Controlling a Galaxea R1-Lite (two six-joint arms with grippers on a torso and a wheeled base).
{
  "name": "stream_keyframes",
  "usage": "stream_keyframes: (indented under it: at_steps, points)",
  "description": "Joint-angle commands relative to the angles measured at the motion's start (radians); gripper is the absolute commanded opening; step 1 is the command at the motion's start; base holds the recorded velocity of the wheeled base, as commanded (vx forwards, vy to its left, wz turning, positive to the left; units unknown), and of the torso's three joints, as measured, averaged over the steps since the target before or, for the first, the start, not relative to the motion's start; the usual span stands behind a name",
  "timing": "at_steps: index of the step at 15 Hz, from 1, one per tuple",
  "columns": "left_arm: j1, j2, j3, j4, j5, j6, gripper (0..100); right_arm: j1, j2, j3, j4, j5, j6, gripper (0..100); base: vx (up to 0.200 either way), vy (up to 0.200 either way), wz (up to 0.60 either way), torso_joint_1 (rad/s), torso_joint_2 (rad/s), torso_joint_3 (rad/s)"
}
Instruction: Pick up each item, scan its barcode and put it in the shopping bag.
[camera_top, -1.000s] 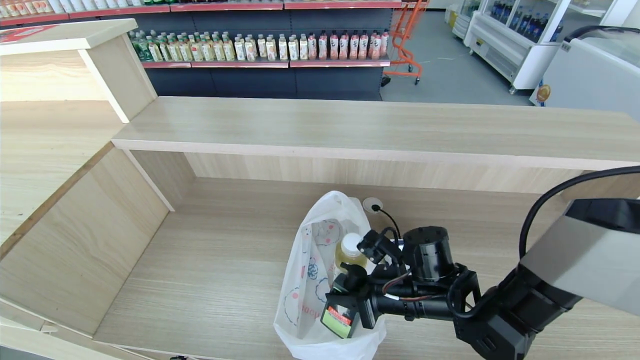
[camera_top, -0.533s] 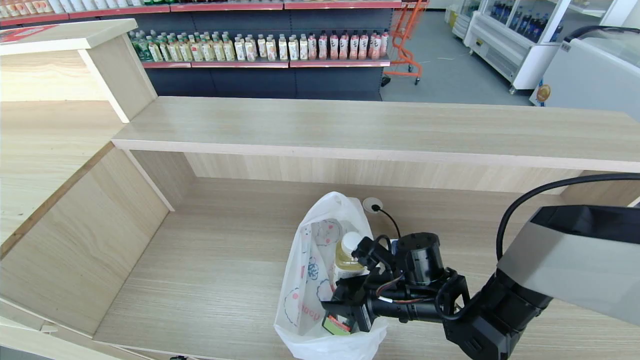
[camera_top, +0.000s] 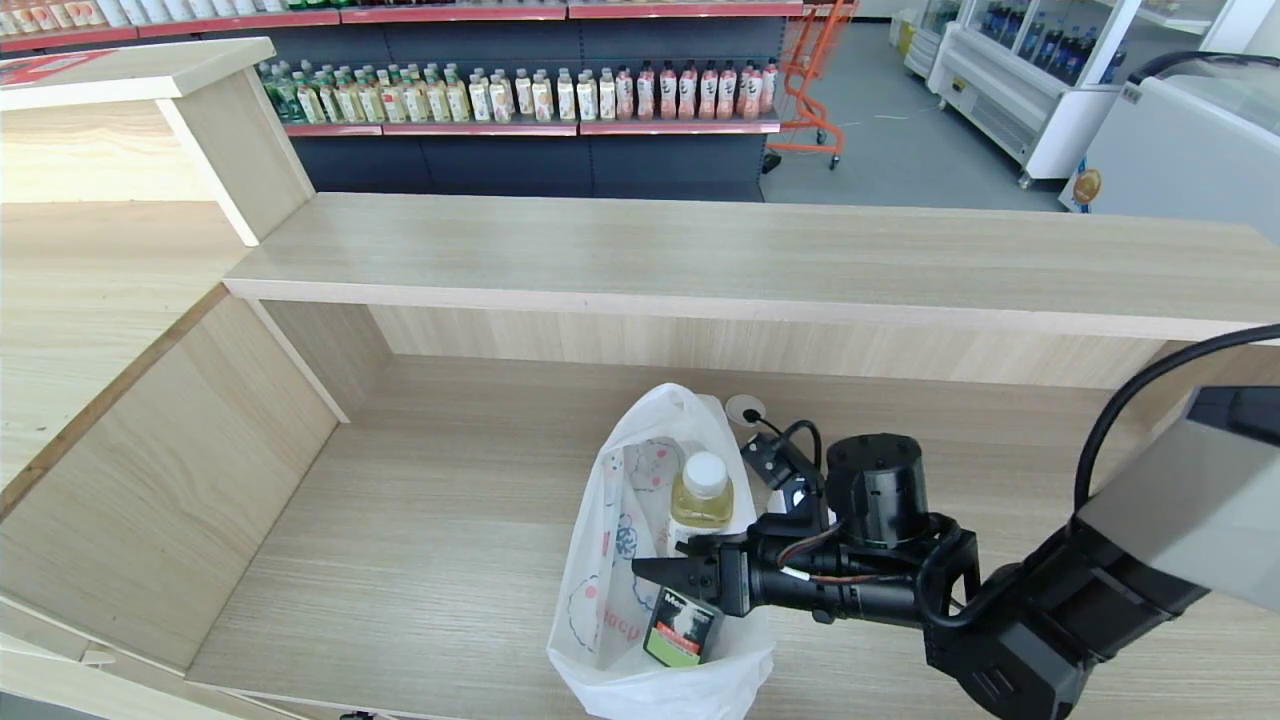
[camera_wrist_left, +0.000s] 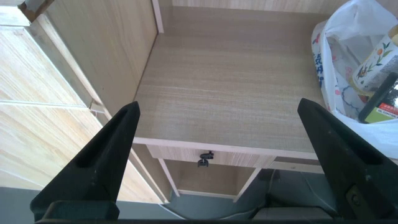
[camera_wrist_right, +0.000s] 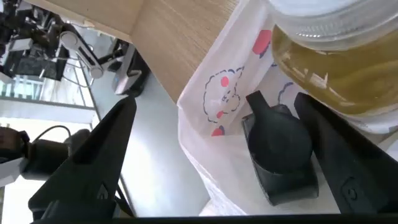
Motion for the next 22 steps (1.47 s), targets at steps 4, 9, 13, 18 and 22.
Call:
stream_keyframes:
  at_steps: [4, 9, 13, 18, 22]
  points:
    - [0.000, 0.000, 0.000, 0.000, 0.000, 0.000, 100, 0.004, -0.124, 0.033, 0.001, 0.002, 0.137, 100, 0.000, 0.000, 0.00, 0.000, 0.00, 0.000]
    - [0.000, 0.000, 0.000, 0.000, 0.000, 0.001, 100, 0.004, -0.179, 0.029, 0.001, 0.004, 0.221, 100, 0.000, 0.000, 0.00, 0.000, 0.00, 0.000]
    - [0.000, 0.000, 0.000, 0.000, 0.000, 0.000, 100, -0.012, -0.232, 0.039, 0.009, 0.001, 0.232, 100, 0.000, 0.000, 0.00, 0.000, 0.00, 0.000]
    - [0.000, 0.000, 0.000, 0.000, 0.000, 0.000, 100, -0.163, -0.453, 0.090, 0.128, 0.001, -0.035, 100, 0.000, 0.000, 0.00, 0.000, 0.00, 0.000]
    - [0.000, 0.000, 0.000, 0.000, 0.000, 0.000, 100, -0.269, -0.801, 0.283, 0.247, -0.154, -0.207, 100, 0.000, 0.000, 0.00, 0.000, 0.00, 0.000]
